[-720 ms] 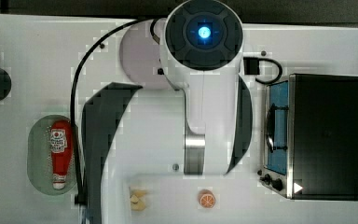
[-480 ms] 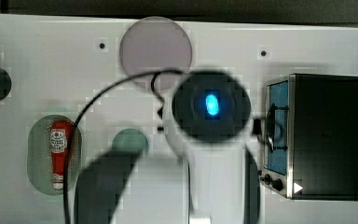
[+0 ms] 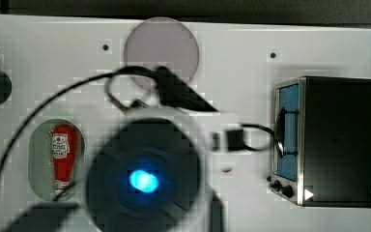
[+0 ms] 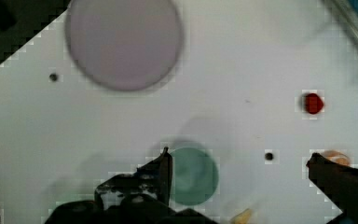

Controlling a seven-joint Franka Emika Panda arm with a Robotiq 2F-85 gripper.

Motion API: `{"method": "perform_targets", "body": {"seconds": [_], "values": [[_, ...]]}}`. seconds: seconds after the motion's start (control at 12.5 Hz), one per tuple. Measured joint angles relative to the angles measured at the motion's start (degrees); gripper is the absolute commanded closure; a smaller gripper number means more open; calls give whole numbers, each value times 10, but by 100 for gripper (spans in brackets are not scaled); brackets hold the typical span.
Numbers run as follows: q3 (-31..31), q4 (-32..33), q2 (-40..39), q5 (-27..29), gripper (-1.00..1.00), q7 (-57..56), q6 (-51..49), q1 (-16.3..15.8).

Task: Pick ketchup from strainer and place it on the table

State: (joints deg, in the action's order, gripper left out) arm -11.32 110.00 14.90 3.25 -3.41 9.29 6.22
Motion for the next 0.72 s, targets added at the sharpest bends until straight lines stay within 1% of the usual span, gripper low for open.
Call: {"method": "perform_targets", "body": {"seconds": [0.24, 0.48, 0.64, 0.72], "values": [[-86, 16, -56, 8, -100, 0, 17, -8], [-171, 45, -106, 10, -100, 16, 75, -17], [-230, 55, -131, 11, -100, 23, 116, -17], [-256, 56, -142, 11, -100, 24, 140, -22]]}}
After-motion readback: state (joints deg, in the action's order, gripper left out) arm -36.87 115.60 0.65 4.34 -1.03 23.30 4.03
